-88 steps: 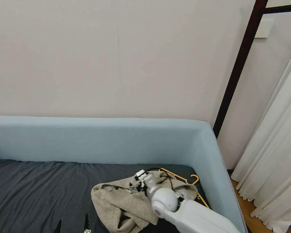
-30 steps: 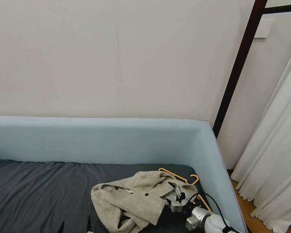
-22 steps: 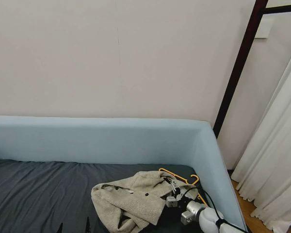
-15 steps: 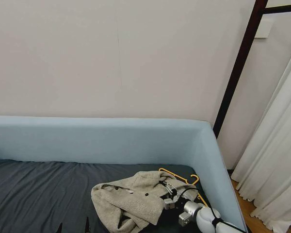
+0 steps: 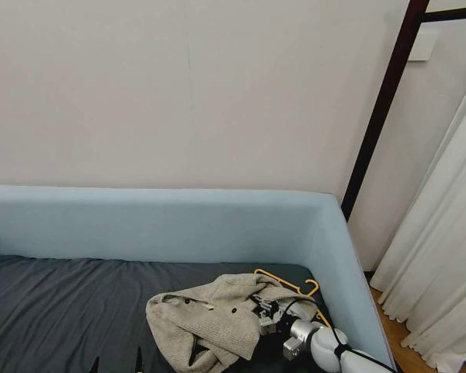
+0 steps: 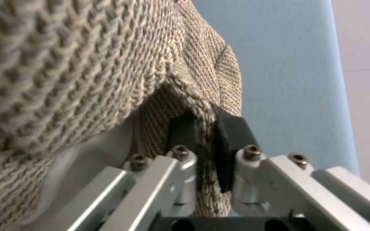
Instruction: Pick up the clothes from the sofa and hang them on the clothes hanger.
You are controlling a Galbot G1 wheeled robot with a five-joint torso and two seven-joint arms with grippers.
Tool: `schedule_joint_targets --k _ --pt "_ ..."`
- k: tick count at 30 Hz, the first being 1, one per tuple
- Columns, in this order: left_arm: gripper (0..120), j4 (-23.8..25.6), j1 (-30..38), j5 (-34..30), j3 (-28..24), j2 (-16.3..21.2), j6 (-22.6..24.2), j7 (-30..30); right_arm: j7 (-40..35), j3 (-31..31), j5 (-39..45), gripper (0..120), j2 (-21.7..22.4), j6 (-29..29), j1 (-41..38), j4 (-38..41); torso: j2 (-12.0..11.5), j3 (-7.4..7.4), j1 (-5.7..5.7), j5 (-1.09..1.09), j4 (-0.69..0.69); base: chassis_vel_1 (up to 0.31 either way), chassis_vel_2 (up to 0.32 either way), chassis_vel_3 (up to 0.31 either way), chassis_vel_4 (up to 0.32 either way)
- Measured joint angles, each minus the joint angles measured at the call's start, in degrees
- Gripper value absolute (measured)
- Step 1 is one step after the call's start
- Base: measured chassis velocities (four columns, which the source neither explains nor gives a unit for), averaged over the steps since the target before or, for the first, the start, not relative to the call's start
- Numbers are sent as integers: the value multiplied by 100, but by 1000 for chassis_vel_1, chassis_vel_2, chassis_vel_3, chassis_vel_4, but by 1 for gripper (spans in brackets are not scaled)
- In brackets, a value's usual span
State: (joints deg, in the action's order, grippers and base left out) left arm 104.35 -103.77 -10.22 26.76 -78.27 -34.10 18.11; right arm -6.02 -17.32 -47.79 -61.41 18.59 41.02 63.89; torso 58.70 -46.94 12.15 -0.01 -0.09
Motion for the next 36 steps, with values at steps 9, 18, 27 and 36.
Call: schedule_joint_targets --k 9,18,27,36 --pt "100 5 -8 13 6 13 -17 2 54 -139 907 0 83 -164 -24 142 0 0 0 0 0 0 0 0 0" --pt "100 38 39 22 -27 154 -10 -2 -90 -593 4076 0 499 -1229 -161 1341 0 0 0 0 0 0 0 0 0" --pt "100 249 216 -580 -171 495 503 74 -126 -477 4109 0 811 -1218 47 1843 0 0 0 1 0 0 0 0 0" --pt "100 345 819 -1114 -381 950 1179 197 -518 -294 5445 0 1094 -2005 -13 2773 0 0 0 0 0 0 0 0 0"
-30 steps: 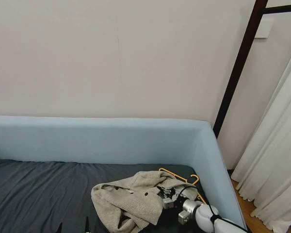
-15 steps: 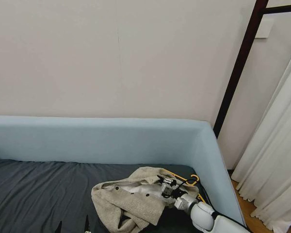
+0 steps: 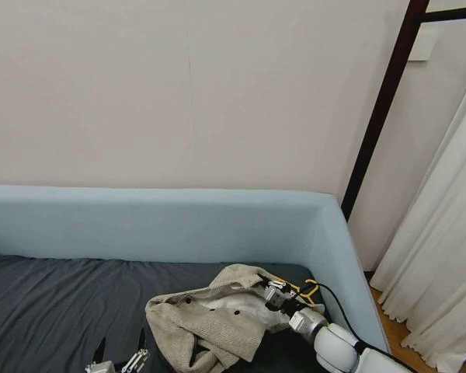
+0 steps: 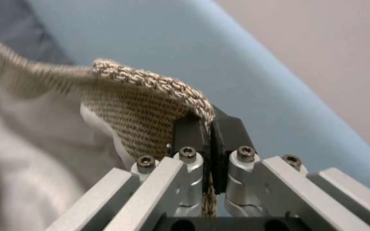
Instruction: Pick up the clothes from the sofa and hang them on the clothes hanger.
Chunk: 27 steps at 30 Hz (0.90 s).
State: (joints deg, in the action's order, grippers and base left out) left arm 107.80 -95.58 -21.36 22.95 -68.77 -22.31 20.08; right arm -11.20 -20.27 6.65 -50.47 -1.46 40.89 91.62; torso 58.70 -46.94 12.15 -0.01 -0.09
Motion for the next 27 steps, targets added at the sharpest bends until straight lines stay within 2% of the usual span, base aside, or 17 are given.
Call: schedule_joint_targets --k 2,6,9,12,13,15,16,20,22,25,27 --pt "100 2 158 -63 -101 123 115 4 -124 52 363 0 60 -244 -100 246 0 0 0 0 2 0 0 0 0" --pt "100 3 296 -180 -254 257 226 5 -185 84 541 0 143 -399 -173 416 0 0 0 0 1 0 0 0 0" --pt "100 73 646 -697 -683 500 612 145 -195 58 540 0 288 -418 -167 519 0 0 0 1 2 0 0 0 0" --pt "100 107 864 -947 -926 569 826 275 -192 48 514 0 339 -406 -122 546 0 0 0 2 0 0 0 0 0" --pt "100 117 1265 -1334 -1356 568 1190 558 -181 54 492 0 390 -380 -43 588 0 0 0 1 -1 0 0 0 0" --pt "99 103 1631 -1654 -1739 505 1508 851 -164 72 487 0 430 -349 3 607 0 0 0 2 0 0 0 0 0" --pt "99 103 1631 -1654 -1739 505 1508 851 -164 72 487 0 430 -349 3 607 0 0 0 2 0 0 0 0 0" --pt "98 -216 2350 -1984 -2407 314 1977 1519 -155 119 489 0 497 -330 61 633 0 0 0 1 0 0 0 0 0" --pt "97 -282 2443 -2003 -2465 282 2031 1604 -154 130 490 0 507 -329 72 639 0 0 0 2 0 0 0 0 0" --pt "95 -683 2973 -2145 -2687 84 2321 2103 -152 212 496 0 557 -329 151 677 0 0 0 2 1 0 0 0 0" --pt "95 -806 3155 -2234 -2743 29 2421 2224 -150 248 499 0 582 -329 189 695 0 0 0 1 0 0 0 0 0"
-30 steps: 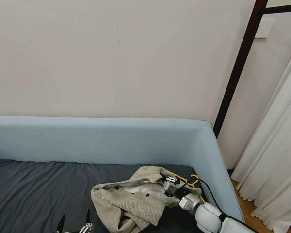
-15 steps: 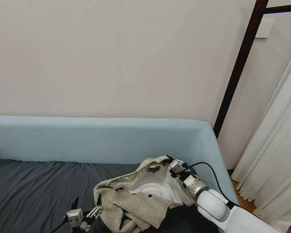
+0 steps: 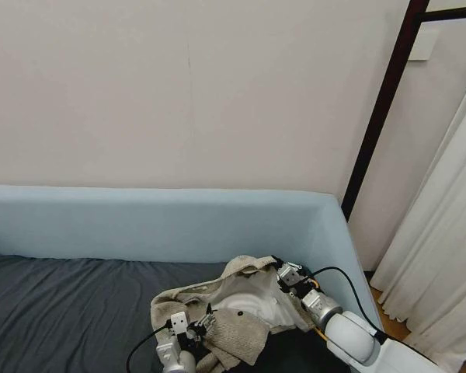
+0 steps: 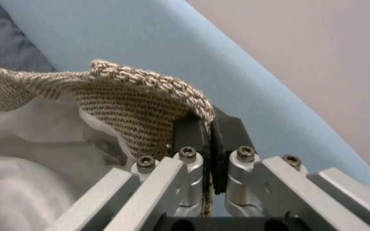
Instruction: Pick up the clothes from the sofa and hang them on the clothes hanger.
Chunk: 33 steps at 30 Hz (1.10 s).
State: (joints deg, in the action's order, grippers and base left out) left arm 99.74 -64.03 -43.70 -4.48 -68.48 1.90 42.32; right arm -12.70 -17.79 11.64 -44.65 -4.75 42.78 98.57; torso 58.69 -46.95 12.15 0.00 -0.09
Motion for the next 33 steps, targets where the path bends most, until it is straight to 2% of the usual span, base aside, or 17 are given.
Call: schedule_joint_targets --k 4,7,9,16,25,30,33 --pt "93 -489 603 -191 -207 -103 336 333 2 119 3 0 74 4 120 51 0 0 0 0 0 0 0 0 0" --pt "88 -668 815 -363 -290 -158 511 487 2 183 10 0 101 5 182 79 0 0 0 0 0 0 0 0 0" --pt "94 -822 942 -505 -325 -236 601 613 2 246 11 0 123 6 234 87 0 0 0 0 0 0 0 0 0" --pt "96 -1028 1042 -839 -282 -394 642 800 23 394 12 0 207 28 359 114 0 0 0 0 0 0 0 0 0" --pt "96 -1246 1120 -1344 -75 -637 477 804 36 539 -1 0 288 37 599 190 0 1 0 0 0 0 0 0 0" --pt "94 -1375 1150 -1504 20 -772 436 818 33 590 10 0 332 37 636 213 0 1 0 0 0 0 0 0 0" --pt "88 -1453 1168 -1555 59 -838 442 858 28 623 27 0 362 35 654 229 0 1 0 0 0 0 0 0 0"
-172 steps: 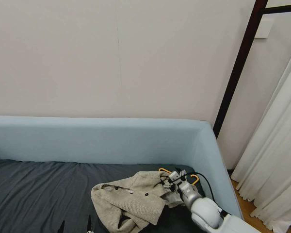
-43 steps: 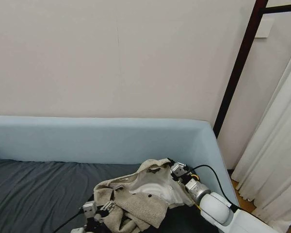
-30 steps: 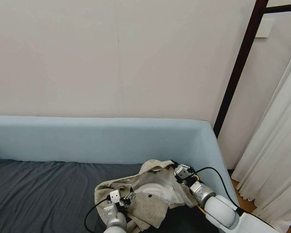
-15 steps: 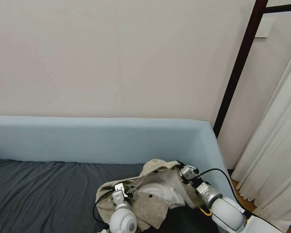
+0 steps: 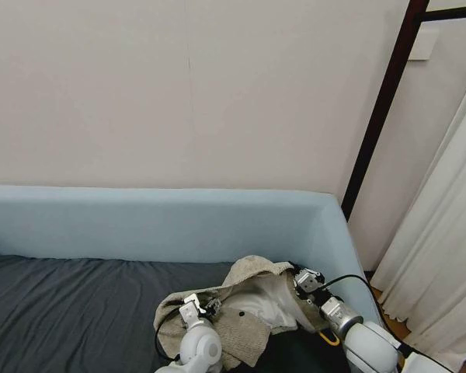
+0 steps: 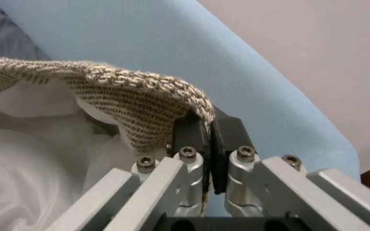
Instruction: Pick up the clothes from the sofa and hang them on the clothes hanger.
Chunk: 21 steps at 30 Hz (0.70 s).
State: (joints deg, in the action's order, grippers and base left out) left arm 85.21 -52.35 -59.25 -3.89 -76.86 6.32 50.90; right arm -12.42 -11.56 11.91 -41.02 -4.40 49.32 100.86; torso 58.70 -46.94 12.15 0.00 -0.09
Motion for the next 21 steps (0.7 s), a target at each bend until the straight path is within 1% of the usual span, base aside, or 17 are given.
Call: schedule_joint_targets --k 5,9,10,15,21 --pt "83 -66 8 10 13 -39 0 0 0 15 0 0 16 -2 34 2 0 0 0 0 -1 0 0 0 0" --pt "73 -253 51 57 40 -97 -9 -57 0 25 0 0 10 -3 53 2 0 0 0 0 1 0 0 0 0" --pt "66 -314 80 61 49 -137 -14 -81 0 24 0 0 12 -3 61 5 0 0 0 0 1 0 0 0 0" --pt "62 -531 204 80 77 -296 -23 -121 4 11 -17 0 25 -3 131 34 0 0 0 0 -1 0 0 0 0" --pt "61 -695 304 32 146 -403 -24 -122 9 58 -28 0 65 3 231 64 1 0 0 0 0 0 0 0 0"
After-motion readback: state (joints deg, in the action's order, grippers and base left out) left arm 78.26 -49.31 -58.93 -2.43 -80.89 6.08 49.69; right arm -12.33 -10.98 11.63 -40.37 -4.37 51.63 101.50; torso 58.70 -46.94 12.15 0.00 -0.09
